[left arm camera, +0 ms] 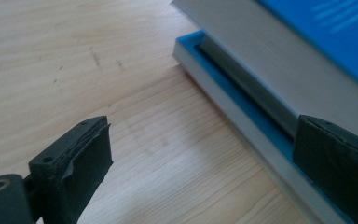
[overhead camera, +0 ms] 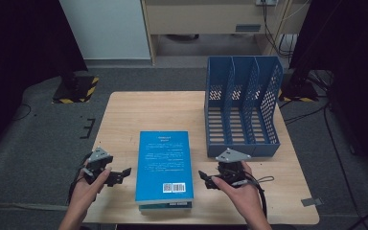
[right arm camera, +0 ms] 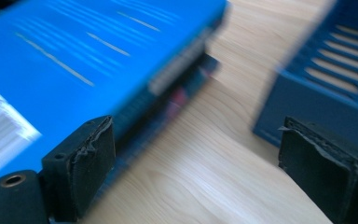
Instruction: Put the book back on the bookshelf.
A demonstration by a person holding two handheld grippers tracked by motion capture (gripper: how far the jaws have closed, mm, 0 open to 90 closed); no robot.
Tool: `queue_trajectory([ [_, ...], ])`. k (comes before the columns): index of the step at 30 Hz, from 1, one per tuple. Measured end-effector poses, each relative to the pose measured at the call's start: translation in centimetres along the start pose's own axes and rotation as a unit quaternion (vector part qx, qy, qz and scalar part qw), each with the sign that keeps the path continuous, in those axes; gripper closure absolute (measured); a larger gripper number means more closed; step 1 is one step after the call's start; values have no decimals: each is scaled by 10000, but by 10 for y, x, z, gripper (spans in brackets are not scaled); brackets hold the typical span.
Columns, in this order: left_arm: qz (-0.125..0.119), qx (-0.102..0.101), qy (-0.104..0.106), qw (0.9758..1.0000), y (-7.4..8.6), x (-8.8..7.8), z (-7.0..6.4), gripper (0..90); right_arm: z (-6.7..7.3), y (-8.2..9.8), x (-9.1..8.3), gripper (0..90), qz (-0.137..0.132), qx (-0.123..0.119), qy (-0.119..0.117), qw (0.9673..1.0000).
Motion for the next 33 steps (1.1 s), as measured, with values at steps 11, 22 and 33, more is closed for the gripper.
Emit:
queue_trajectory([
  [11, 7, 165, 508, 9986, -26, -1, -31, 33, 32, -41, 43, 70, 175, -530, -646, 9964],
  [22, 365, 155, 1076, 9934, -23, 19, -53, 15, 37, -43, 60, 59, 343, -654, -901, 9932],
  [33, 609, 203, 1377, 9884, -25, 26, -57, 15, 33, -38, 64, 51, 342, -381, -1066, 9930],
])
Point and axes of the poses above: each handheld gripper's, and its own axes: x roughly forward along the jaws, y roughly out of its underside, z roughly to its left, the point moved 4 cm from there along x, roughly forward along the jaws, and after that the axes turned 8 degrees about -x, right-handed, at the moved point
